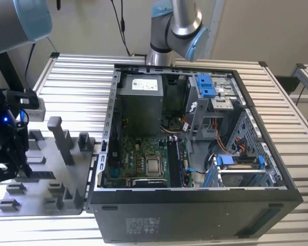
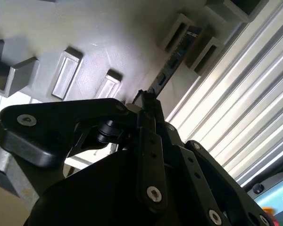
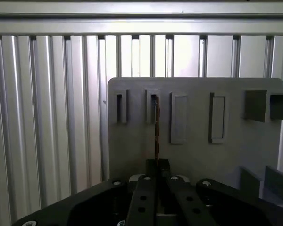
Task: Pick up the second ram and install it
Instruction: 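Pick up the second ram and move it above second insertion slot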
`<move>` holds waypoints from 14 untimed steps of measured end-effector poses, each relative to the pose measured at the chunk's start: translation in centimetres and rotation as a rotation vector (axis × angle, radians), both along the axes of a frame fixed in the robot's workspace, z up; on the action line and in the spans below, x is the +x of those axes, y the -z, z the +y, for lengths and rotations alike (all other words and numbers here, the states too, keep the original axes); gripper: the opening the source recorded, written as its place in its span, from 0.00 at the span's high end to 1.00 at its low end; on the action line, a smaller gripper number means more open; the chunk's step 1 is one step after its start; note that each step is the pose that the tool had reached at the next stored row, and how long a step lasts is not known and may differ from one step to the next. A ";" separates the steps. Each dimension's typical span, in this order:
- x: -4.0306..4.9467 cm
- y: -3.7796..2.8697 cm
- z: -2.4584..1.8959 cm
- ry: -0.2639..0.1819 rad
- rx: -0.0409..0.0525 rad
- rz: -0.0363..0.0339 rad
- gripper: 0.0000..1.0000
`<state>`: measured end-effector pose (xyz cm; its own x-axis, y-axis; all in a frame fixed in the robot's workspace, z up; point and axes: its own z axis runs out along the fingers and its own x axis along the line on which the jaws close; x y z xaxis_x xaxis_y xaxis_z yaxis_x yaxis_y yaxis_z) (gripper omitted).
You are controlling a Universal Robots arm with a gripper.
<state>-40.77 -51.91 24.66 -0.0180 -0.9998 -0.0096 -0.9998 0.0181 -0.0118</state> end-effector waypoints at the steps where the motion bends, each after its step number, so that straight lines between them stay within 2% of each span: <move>1: 0.00 -0.20 0.00 0.000 0.0000 0.0000 0.86; 4: 0.00 -0.86 0.00 0.000 0.0000 0.0000 0.86; 14: 0.00 -5.37 0.00 0.000 0.0000 0.0001 0.86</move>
